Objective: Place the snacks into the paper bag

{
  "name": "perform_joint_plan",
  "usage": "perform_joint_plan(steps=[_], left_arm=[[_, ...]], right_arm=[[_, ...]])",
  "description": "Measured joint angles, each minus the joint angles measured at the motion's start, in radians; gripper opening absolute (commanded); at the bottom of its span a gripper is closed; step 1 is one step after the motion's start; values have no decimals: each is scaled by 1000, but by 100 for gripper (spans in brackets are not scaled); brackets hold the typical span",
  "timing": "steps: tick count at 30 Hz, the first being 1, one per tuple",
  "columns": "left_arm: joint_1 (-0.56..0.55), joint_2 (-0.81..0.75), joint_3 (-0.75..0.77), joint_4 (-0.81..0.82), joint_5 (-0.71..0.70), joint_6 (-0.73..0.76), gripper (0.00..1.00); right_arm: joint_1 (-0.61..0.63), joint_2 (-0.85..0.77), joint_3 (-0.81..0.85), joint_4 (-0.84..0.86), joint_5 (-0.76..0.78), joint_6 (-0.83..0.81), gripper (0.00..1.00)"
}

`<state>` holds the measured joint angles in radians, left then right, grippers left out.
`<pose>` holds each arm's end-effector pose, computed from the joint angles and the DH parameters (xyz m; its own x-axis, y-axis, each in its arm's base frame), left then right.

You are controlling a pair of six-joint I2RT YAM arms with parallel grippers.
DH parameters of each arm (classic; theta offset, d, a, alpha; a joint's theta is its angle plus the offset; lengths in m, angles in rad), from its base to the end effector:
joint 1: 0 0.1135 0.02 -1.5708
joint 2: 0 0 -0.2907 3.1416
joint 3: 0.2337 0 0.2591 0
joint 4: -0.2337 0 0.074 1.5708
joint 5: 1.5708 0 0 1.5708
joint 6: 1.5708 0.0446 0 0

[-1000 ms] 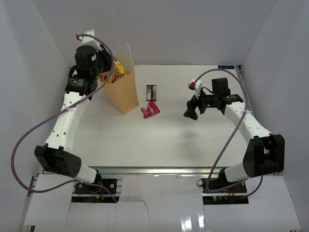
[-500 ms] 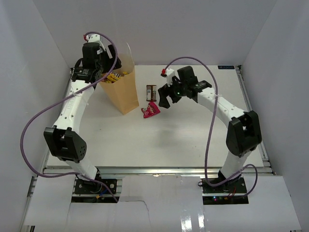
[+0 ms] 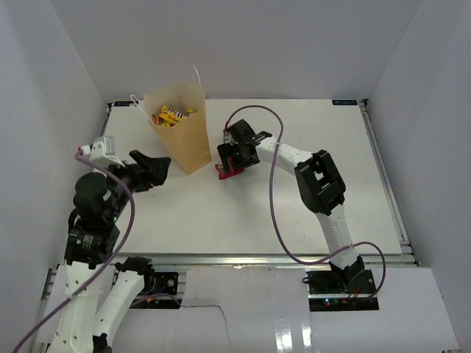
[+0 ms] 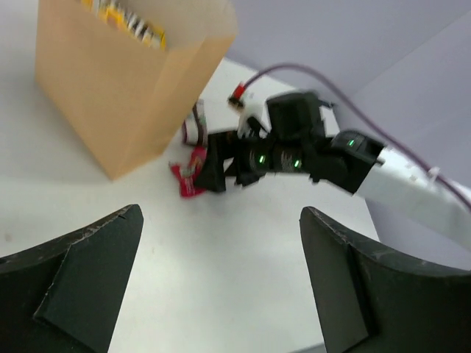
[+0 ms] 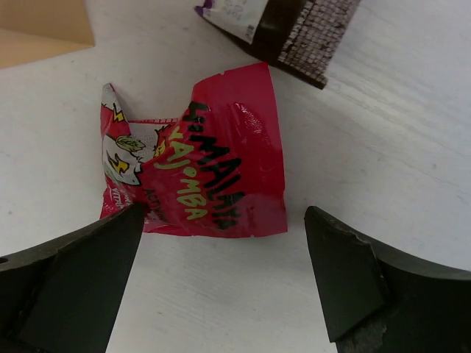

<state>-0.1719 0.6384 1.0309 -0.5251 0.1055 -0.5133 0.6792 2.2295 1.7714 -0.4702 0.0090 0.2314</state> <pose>0.1113 -0.0241 0.4229 -0.2475 -0.4526 -0.8566 0.1738 0.8491 -0.4989 0.4061 0.3273 0.1908 -0.7494 -0.3103 -0.5849 -0.4644 0.8759 0.1304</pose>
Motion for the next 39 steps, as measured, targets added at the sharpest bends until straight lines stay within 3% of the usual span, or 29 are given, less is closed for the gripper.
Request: perform_joint_plan(steps=[5, 13, 20, 23, 27, 32, 39], left_arm=[[0, -201, -255, -83, 3, -158, 98], [0, -280, -521, -95, 77, -380, 98], [0, -200, -653, 52, 185, -494, 98], [0, -153, -701, 163, 235, -537, 98], [0, -33, -767, 340, 305, -585, 98], [0, 145, -800, 543, 390, -610, 98], [-2, 328, -764, 719, 475, -597, 98]], right_arm=[[15, 5, 2, 35, 92, 4, 99], [29, 24, -26, 130, 97, 1, 66], [20, -24, -138, 270, 26, -33, 21], [9, -85, -232, 308, -8, -69, 10], [-19, -190, -370, 314, -110, -174, 8], [-56, -338, -520, 296, -415, -359, 9], [-45, -384, -534, 250, -784, -515, 10]])
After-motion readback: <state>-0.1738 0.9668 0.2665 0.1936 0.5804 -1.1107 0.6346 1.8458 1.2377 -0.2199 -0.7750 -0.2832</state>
